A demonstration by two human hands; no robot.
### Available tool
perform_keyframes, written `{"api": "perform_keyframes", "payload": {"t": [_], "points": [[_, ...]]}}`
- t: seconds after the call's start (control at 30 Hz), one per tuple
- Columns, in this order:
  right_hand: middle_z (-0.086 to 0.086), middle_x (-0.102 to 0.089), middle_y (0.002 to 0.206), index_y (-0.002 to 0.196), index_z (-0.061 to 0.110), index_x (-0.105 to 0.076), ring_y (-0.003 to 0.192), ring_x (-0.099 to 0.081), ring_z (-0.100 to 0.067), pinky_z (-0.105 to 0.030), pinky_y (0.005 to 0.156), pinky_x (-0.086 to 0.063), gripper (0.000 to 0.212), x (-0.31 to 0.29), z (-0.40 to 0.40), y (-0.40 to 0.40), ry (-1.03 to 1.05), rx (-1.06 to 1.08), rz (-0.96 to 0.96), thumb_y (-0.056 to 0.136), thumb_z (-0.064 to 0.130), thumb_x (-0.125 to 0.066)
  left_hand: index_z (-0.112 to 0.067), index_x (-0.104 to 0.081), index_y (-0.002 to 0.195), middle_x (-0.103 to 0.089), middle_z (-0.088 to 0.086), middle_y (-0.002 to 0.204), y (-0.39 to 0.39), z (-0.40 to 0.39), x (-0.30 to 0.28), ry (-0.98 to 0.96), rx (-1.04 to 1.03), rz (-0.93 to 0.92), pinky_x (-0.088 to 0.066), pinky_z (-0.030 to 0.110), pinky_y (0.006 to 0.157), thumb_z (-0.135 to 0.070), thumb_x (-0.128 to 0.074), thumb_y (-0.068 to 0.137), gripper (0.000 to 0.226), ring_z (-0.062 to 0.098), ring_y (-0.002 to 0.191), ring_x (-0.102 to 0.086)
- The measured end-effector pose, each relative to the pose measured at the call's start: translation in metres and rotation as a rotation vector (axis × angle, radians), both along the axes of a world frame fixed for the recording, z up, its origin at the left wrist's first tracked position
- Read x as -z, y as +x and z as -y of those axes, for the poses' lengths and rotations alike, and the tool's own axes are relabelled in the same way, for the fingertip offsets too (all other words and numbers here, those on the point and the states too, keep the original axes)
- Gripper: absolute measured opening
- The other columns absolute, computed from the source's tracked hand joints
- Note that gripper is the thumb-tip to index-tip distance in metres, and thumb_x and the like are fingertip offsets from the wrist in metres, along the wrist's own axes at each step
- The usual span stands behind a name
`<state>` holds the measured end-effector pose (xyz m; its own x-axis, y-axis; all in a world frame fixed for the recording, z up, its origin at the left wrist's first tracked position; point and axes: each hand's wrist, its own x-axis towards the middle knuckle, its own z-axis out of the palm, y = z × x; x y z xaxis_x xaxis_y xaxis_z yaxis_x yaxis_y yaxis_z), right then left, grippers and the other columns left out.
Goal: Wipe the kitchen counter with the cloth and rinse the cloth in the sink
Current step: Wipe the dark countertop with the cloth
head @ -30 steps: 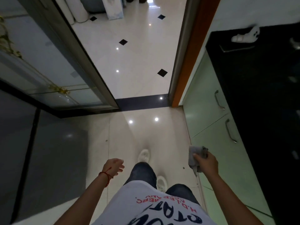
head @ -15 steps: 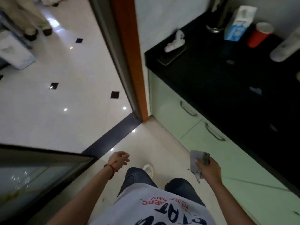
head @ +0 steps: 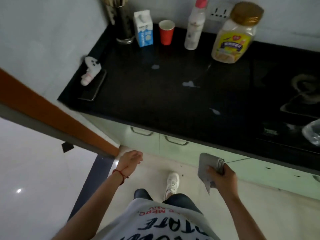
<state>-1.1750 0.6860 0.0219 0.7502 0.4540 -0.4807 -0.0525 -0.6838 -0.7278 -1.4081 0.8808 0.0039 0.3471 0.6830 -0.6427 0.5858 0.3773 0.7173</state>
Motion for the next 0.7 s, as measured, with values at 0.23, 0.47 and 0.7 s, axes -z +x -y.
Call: {"api": "perform_keyframes", "payload": {"t": [0.23,0.47,0.7], "points": [[0.005,-0.059,0.076,0.092,0.013,-0.056,0.067,-0.055,-0.006,-0.008,0.047,-0.046,0.018,-0.059,-0.058,0.065,0.271,0.032,0.164,0.08,0.012,-0.068,-0.005,-0.061,0.113,-0.067,0.013,0.108,0.082,-0.032,-0.036,0.515,0.312,-0.019,-0.047,0.025,0.085,-0.014,-0.052,0.091,0.026,0.021,0.1,-0.061],[-0.012,-0.062,0.122,0.126,0.013,-0.05,0.109,-0.061,-0.028,-0.042,0.083,-0.054,0.052,-0.026,-0.117,0.11,-0.081,-0.369,0.787,0.077,0.008,-0.068,-0.013,-0.046,0.133,-0.037,0.011,0.147,0.138,-0.073,-0.016,0.815,0.579,-0.313,-0.03,0.044,0.111,-0.029,-0.052,0.089,0.047,0.029,0.138,-0.031],[-0.011,-0.066,0.119,0.115,0.01,-0.062,0.111,-0.062,-0.029,-0.044,0.075,-0.057,0.054,0.016,-0.125,0.104,-0.084,-0.459,0.861,0.064,0.0,-0.077,-0.021,-0.036,0.139,-0.03,0.009,0.152,0.137,-0.109,0.013,0.883,0.808,-0.513,-0.015,0.048,0.112,-0.052,-0.025,0.086,0.063,0.03,0.142,-0.025]]}}
